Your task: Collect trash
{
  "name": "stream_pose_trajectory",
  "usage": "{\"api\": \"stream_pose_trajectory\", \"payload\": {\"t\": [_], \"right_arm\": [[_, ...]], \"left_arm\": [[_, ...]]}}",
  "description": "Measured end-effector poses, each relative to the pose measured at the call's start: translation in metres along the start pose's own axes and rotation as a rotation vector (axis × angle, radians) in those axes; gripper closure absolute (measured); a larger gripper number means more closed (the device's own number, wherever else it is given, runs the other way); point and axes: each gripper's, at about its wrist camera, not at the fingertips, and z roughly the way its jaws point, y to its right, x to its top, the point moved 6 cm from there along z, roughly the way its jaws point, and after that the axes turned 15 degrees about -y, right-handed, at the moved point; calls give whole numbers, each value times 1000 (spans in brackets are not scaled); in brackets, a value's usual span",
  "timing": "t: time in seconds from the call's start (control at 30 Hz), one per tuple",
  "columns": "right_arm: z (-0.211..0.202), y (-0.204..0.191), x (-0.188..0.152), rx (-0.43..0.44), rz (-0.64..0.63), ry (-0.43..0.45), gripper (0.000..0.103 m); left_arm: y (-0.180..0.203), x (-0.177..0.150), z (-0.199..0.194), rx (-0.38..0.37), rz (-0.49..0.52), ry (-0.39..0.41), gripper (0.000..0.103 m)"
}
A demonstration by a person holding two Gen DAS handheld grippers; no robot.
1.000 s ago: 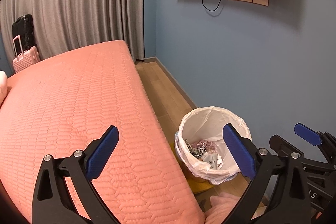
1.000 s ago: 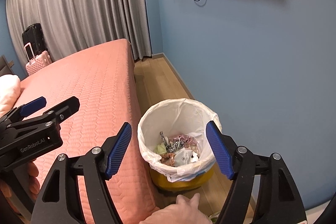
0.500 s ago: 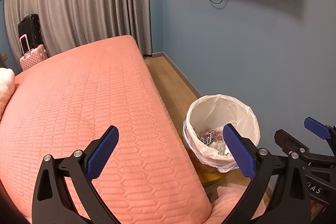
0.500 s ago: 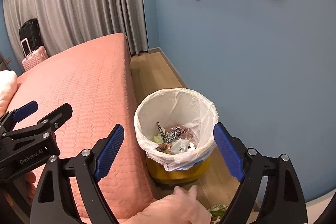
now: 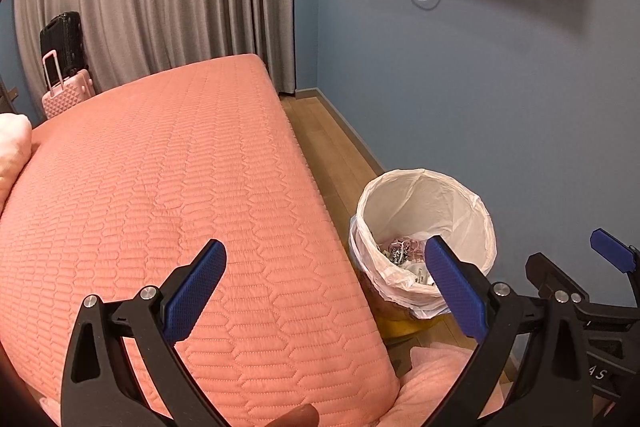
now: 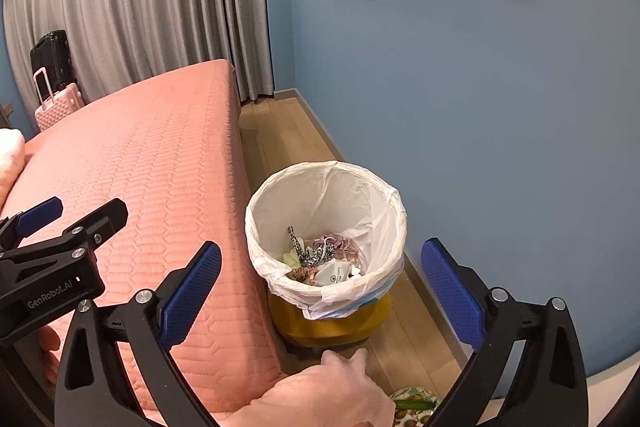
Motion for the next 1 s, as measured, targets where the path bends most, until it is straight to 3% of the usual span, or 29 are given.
{"api": "stream_pose_trajectory", "payload": {"t": [1.0], "right_arm": [[11,2,-9,-23,16,-35,6]], "left_arm": [[-2,-10,9,69,-37,-42,7]]}}
